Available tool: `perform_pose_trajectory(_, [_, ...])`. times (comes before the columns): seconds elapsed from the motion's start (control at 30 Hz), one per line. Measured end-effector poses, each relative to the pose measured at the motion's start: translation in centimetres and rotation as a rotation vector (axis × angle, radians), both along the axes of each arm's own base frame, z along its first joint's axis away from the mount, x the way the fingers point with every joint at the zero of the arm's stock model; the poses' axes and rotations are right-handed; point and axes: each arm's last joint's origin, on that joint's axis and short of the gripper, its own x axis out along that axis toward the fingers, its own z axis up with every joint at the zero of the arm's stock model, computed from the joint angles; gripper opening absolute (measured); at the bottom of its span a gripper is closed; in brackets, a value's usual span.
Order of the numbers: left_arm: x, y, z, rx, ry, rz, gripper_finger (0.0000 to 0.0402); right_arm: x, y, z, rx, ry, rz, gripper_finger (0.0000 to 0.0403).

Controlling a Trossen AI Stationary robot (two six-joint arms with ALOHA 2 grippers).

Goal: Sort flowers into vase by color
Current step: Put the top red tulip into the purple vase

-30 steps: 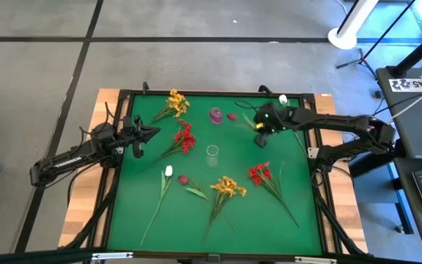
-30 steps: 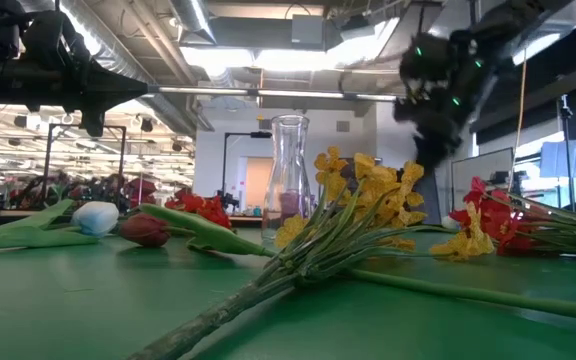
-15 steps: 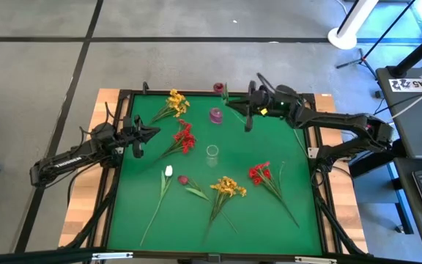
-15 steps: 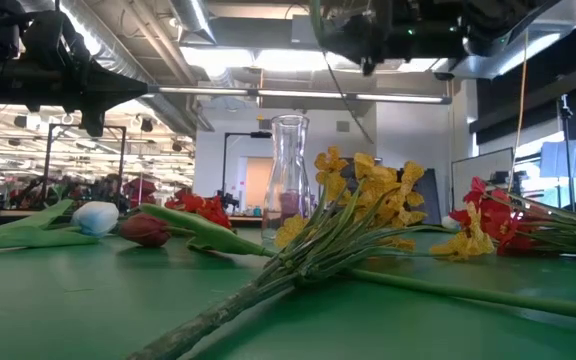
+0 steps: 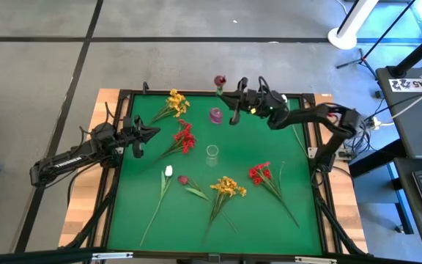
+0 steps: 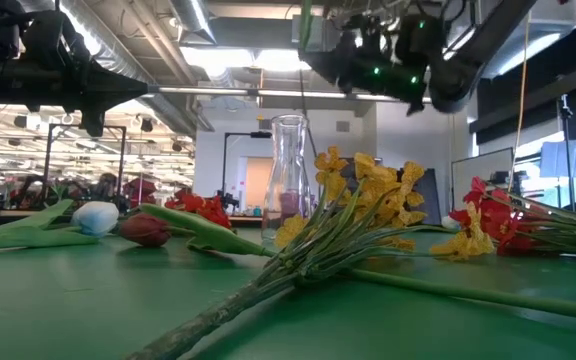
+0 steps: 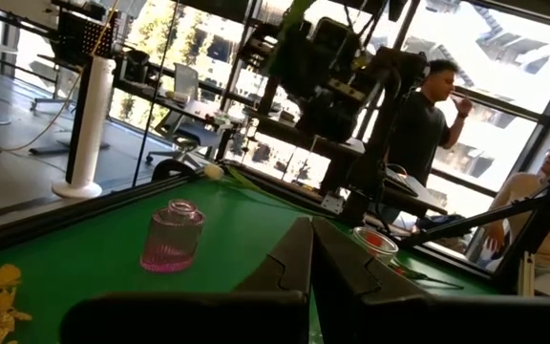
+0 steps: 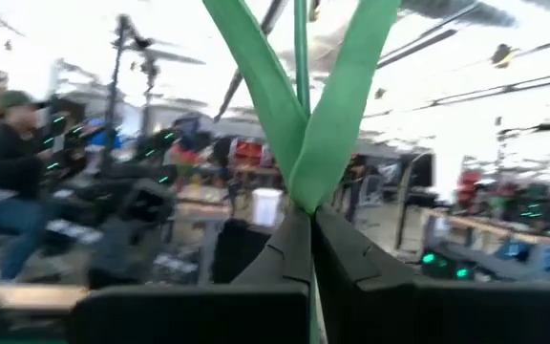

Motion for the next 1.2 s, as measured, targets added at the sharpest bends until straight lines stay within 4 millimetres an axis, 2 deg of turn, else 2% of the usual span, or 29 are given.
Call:
perform_pose_trajectory(0.17, [0.0,0.0,0.0,0.0,0.0,-0.001,0.0,0.3,-2.0,-2.4,0.054,-0.028,-0.046,0.0])
perform_pose_trajectory(0.37, [0.0,0.0,0.0,0.0,0.0,0.0,0.0,2.1,-3.5,-3.9,0.108,-0.031,-0.021,0.0])
perform_pose_trajectory(0.57, [0.0,0.0,0.0,0.0,0.0,0.0,0.0,3.0,-3.9,-4.0,0.113,-0.013,0.005,0.0])
perform_pose_trajectory(0.77, [0.0,0.0,0.0,0.0,0.0,0.0,0.0,3.3,-4.1,-5.1,0.171,0.089,-0.004,0.0002])
perform_pose_trajectory(0.9, [0.0,0.0,0.0,0.0,0.0,0.0,0.0,3.5,-4.3,-6.2,0.228,0.188,-0.011,0.0015])
perform_pose_trajectory(1.2, [0.0,0.0,0.0,0.0,0.0,0.0,0.0,3.6,-4.2,-6.5,0.263,0.224,0.036,0.0049])
